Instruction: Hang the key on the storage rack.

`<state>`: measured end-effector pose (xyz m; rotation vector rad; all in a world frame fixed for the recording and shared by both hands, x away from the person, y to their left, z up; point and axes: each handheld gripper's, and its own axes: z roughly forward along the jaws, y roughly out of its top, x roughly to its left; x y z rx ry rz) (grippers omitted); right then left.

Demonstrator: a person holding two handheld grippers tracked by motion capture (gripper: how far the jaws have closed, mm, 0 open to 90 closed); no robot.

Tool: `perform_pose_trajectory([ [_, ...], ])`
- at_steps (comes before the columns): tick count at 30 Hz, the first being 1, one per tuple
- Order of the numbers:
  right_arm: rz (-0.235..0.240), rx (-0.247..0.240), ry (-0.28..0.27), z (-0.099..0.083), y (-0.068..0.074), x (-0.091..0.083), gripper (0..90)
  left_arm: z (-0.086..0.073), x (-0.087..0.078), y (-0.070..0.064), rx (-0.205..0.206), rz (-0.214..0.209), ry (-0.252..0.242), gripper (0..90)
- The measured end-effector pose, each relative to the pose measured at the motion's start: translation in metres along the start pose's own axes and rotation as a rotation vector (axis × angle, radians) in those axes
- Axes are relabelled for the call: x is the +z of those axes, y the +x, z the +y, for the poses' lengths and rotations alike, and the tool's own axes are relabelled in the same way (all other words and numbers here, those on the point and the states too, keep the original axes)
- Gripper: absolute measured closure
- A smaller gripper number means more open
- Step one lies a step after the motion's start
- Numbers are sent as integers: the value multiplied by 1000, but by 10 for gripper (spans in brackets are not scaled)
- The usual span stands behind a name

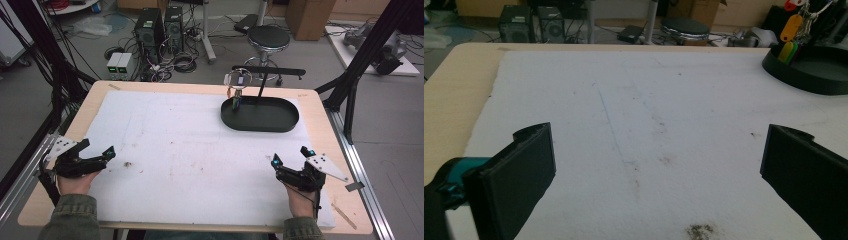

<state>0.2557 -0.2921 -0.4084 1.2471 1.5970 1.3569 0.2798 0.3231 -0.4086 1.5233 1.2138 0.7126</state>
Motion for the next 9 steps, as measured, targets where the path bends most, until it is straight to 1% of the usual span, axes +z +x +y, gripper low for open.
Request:
perform_pose_trajectory([
  [3, 5, -10, -3, 0, 1, 1, 5, -1, -2, 2, -2, 21, -11, 17],
  [5, 1, -8, 3, 0, 1, 1, 5, -1, -3, 4, -2, 31, -22, 17],
  [7, -1, -8, 3, 0, 1, 1, 5, -2, -4, 5, -9, 33, -26, 17],
  [9, -2, -10, 3, 0, 1, 1, 6, -3, -5, 7, -6, 38, -25, 17],
])
